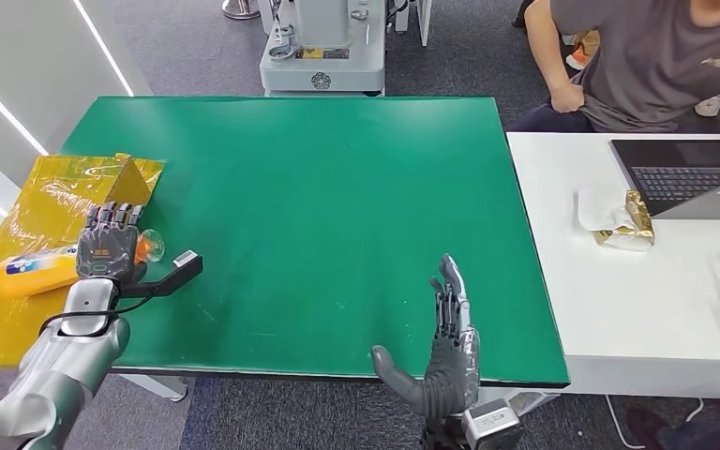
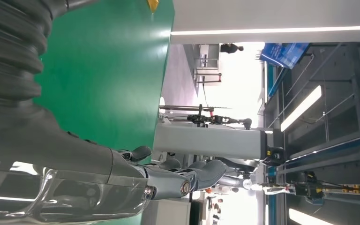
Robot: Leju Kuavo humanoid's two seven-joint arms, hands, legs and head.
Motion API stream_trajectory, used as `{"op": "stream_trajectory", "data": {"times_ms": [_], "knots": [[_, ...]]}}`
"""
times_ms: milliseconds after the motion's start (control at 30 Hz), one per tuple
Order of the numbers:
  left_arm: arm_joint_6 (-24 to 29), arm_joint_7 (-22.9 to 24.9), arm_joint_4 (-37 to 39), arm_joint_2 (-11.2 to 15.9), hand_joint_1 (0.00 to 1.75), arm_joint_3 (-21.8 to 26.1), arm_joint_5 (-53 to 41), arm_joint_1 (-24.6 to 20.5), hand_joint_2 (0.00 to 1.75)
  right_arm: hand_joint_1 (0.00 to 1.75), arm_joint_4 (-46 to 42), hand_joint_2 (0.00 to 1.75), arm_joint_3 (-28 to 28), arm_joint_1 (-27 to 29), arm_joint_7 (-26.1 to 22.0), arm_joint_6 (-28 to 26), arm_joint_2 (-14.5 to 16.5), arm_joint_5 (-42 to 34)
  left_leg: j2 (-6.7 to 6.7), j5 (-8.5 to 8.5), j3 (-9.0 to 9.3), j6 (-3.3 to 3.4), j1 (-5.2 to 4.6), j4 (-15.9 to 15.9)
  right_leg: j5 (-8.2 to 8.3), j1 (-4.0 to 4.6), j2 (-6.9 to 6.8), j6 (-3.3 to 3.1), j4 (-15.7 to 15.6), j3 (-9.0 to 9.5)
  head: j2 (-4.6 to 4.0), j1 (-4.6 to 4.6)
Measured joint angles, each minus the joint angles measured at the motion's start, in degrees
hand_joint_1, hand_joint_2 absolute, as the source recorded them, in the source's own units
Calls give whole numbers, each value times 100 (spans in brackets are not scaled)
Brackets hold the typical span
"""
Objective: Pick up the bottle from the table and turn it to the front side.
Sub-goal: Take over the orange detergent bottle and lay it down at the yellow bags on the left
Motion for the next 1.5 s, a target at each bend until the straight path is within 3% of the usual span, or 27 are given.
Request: {"op": "stream_trajectory", "data": {"times_ms": [333,500,633,833,967,1100,1267,1400,1500], "knots": [[412,-77,-9,-85,0,132,-8,75,175,0,2,175,19,-2,25,-154,0,-1,0,0,1,0,0,0,0,0,0,0,0,0,0,-1],[593,-413,-507,-139,0,477,20,262,175,0,-13,175,25,3,82,-282,2,4,1,0,2,0,0,0,0,0,1,0,0,0,0,0],[608,-1400,-1567,-314,0,1121,126,571,175,0,-48,175,32,6,146,-354,2,9,2,0,2,0,-1,1,0,0,3,0,0,-1,0,-1],[621,-3663,-3328,-915,0,2601,1005,733,175,0,8,175,43,-25,38,-385,2,-177,3,0,2,0,-1,1,1,-1,4,0,-1,-1,0,0],[630,-3950,-4211,-1214,0,2898,2416,749,175,0,70,175,62,-59,-38,-426,2,-232,-4,0,3,0,0,2,1,0,-4,0,-1,1,0,-1],[635,-3982,-4798,-1437,0,2643,4509,739,175,0,107,175,78,-94,-61,-466,2,-234,-6,1,6,0,0,2,1,0,-6,-1,-1,3,0,-1],[527,-4022,-5085,-1570,0,1583,6701,732,175,0,126,175,86,-157,-75,-555,18,-118,-14,1,7,1,-2,3,2,-1,-19,0,-1,10,0,-1],[-467,-4023,-5099,-1712,0,777,8301,778,175,0,115,175,70,-234,-80,-695,54,86,-14,1,5,2,-4,5,3,-4,-18,2,-2,11,0,0],[-1243,-4024,-5097,-1921,0,353,8814,973,175,0,99,175,60,-346,-82,-753,102,210,-10,0,6,3,-6,5,3,-6,-13,2,-3,11,0,0]]}}
